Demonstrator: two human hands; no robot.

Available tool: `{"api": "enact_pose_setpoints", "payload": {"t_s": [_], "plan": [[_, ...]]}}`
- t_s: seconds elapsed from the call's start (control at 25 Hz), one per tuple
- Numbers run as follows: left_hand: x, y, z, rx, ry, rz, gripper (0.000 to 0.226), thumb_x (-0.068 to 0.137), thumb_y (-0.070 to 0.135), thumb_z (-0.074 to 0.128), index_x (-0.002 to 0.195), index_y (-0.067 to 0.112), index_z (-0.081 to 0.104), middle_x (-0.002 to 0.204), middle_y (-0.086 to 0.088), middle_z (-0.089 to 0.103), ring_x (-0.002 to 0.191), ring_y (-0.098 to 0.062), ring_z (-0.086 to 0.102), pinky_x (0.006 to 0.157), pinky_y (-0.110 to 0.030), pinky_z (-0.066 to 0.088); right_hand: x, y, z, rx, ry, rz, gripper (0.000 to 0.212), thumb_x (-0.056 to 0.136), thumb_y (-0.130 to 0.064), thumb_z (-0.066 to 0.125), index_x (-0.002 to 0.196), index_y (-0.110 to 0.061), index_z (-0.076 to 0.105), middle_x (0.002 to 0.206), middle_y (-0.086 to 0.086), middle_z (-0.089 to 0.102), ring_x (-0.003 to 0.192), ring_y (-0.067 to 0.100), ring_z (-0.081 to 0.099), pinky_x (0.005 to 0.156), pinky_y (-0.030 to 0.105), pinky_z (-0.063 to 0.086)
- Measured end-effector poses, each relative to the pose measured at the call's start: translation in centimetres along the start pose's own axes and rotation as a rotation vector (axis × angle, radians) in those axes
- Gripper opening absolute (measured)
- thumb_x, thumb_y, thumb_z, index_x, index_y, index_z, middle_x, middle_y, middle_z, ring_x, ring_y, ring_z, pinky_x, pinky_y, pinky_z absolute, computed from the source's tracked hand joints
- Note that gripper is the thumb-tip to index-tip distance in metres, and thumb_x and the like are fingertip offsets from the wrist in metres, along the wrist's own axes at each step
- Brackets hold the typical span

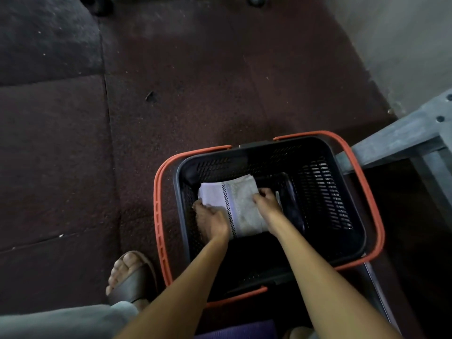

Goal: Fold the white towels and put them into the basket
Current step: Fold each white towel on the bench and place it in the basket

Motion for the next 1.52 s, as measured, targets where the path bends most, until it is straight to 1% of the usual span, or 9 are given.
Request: {"api": "enact_pose_setpoints", "payload": {"t_s": [0.28, 0.44, 0.52, 0.64, 0.84, 1.08, 1.16, 1.24, 1.52], "plan": [[-1.9, 0.0, -0.5, 0.108, -0.014, 0.390, 0.054, 0.091, 0.009, 0.041, 0.143, 0.006, 0.029, 0.148, -0.017, 0.032, 0.138, -0.030, 0.029, 0.113, -0.038, 0.023, 0.3, -0.8, -1.0, -0.492, -0.182, -0.148, 0.035, 0.093, -0.028, 0.045, 0.125, -0.014, 0.047, 0.119, 0.010, 0.061, 0.103, 0.027, 0.059, 0.088, 0.035, 0.048], [-1.6, 0.6, 1.5, 0.516, -0.139, 0.651, 0.061, 0.092, 0.030, 0.017, 0.149, 0.010, 0.012, 0.158, -0.012, 0.003, 0.146, -0.025, -0.004, 0.116, -0.041, -0.003, -0.5, -2.2, -1.2, -0.966, 0.196, -0.671, 0.050, 0.092, -0.035, 0.030, 0.131, -0.010, 0.047, 0.128, 0.016, 0.056, 0.114, 0.035, 0.056, 0.089, 0.042, 0.047], [0.4, -0.3, 2.3, 0.704, -0.141, 0.692, 0.075, 0.082, 0.041, 0.001, 0.149, 0.009, 0.009, 0.157, -0.016, -0.002, 0.146, -0.030, -0.007, 0.116, -0.044, -0.005, -0.5, -1.4, 0.2, -1.181, 0.058, -0.818, 0.077, 0.082, -0.046, 0.009, 0.143, -0.008, 0.034, 0.149, 0.013, 0.036, 0.136, 0.029, 0.037, 0.104, 0.042, 0.036], [2.7, -2.6, 3.0, 0.868, -0.214, 0.649, 0.080, 0.080, 0.044, -0.005, 0.148, 0.003, 0.000, 0.155, -0.023, -0.010, 0.144, -0.037, -0.010, 0.114, -0.040, -0.010, 1.9, 0.9, 1.2, -1.355, -0.073, -0.798, 0.085, 0.078, -0.055, -0.004, 0.150, -0.011, 0.007, 0.160, 0.004, 0.000, 0.148, 0.019, 0.002, 0.118, 0.043, 0.013], [3.2, -3.8, 3.8, 0.956, -0.204, 0.709, 0.066, 0.090, 0.035, 0.025, 0.139, -0.008, 0.031, 0.146, -0.034, 0.027, 0.134, -0.050, 0.028, 0.112, -0.046, 0.009, 3.9, 2.1, 1.5, -1.401, -0.003, -0.791, 0.073, 0.089, -0.052, 0.016, 0.146, -0.007, 0.014, 0.156, 0.007, 0.023, 0.143, 0.020, 0.025, 0.113, 0.047, 0.023], [2.6, -1.1, 2.1, 0.953, -0.375, 0.578, 0.065, 0.095, 0.041, 0.016, 0.148, 0.002, 0.006, 0.154, -0.025, -0.010, 0.142, -0.041, -0.011, 0.116, -0.046, -0.001, 1.1, 0.0, -0.1, -1.383, -0.147, -0.666, 0.067, 0.097, -0.050, 0.014, 0.148, -0.017, -0.014, 0.157, -0.001, -0.019, 0.145, 0.016, -0.018, 0.118, 0.044, -0.010], [1.8, 1.9, 0.2, 0.933, -0.385, 0.596, 0.052, 0.094, 0.037, 0.026, 0.128, 0.001, 0.044, 0.143, -0.031, 0.029, 0.135, -0.044, 0.026, 0.109, -0.046, 0.029, -1.5, -1.3, -1.6, -1.292, -0.131, -0.587, 0.064, 0.099, -0.045, 0.024, 0.151, -0.016, -0.001, 0.160, 0.004, -0.004, 0.147, 0.019, -0.003, 0.120, 0.043, 0.001], [-0.7, 5.3, -2.7, 0.896, -0.372, 0.690, 0.043, 0.092, 0.035, 0.031, 0.104, 0.004, 0.058, 0.117, -0.023, 0.056, 0.110, -0.040, 0.054, 0.090, -0.043, 0.045, -5.5, -3.0, -3.9, -1.197, -0.054, -0.576, 0.055, 0.097, -0.041, 0.034, 0.146, -0.015, 0.026, 0.153, 0.008, 0.030, 0.140, 0.025, 0.028, 0.114, 0.042, 0.024], [-14.6, 15.0, -11.1, 1.117, -0.400, 1.190, 0.033, 0.094, 0.037, 0.036, 0.105, 0.012, 0.055, 0.114, -0.011, 0.061, 0.101, -0.033, 0.059, 0.081, -0.041, 0.043, -21.4, -7.2, -13.0, -0.955, 0.181, -0.539, 0.036, 0.092, -0.045, 0.044, 0.121, -0.026, 0.053, 0.127, 0.000, 0.056, 0.115, 0.024, 0.055, 0.092, 0.036, 0.044]]}}
Point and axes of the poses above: each hand's wrist, its own x-axis towards the middle knuckle, its own z-axis out of the palm, y = z × x, the point moved 3 cm from there along x, towards the middle knuckle
